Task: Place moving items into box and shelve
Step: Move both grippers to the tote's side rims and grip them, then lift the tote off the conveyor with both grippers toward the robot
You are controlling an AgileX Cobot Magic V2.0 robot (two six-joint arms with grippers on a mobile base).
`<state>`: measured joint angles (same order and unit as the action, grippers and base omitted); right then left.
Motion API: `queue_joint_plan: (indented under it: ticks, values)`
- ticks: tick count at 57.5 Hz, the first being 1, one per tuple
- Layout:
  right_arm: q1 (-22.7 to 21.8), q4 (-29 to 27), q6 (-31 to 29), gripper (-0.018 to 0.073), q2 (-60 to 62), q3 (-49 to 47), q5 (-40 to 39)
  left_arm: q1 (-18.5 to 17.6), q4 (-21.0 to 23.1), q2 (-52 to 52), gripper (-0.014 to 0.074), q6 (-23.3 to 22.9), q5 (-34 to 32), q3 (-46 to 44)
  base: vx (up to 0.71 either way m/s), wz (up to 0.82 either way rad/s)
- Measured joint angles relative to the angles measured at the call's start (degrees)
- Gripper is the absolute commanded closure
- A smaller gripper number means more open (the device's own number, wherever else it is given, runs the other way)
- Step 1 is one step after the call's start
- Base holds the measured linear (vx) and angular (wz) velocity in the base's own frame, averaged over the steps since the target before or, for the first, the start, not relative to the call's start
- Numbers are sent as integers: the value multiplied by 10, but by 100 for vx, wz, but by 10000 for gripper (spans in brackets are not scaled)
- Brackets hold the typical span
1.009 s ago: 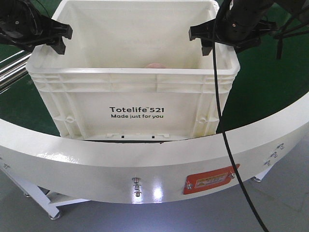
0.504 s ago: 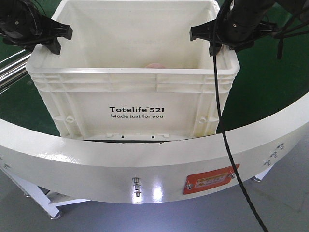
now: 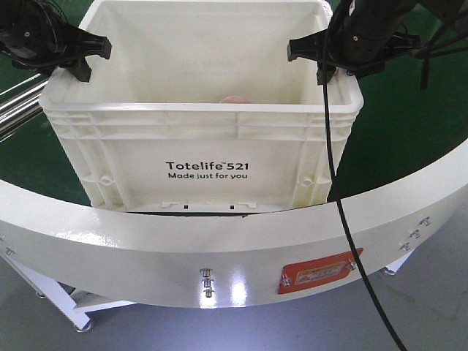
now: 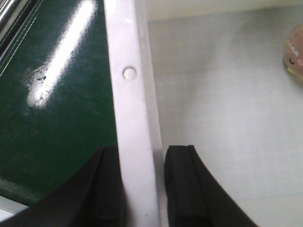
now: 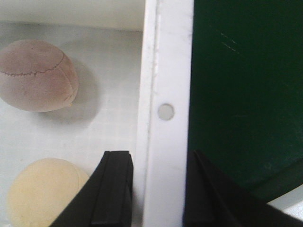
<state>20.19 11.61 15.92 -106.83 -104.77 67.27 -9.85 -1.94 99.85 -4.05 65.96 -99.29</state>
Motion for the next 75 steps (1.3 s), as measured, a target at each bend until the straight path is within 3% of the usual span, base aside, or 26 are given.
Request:
queue_joint_plan:
  ticks: [25, 48, 75]
  values:
    - [0, 0, 0, 442, 13, 5, -20, 0, -1, -13, 467, 5, -21, 2, 0, 0]
    - [1, -7, 3, 442, 106, 12, -22, 0, 9, -100, 467, 5, -52, 4, 0, 0]
    - [1, -23, 1, 442, 267, 239, -149, -29, 15, -245, 467, 2, -150, 183, 0, 0]
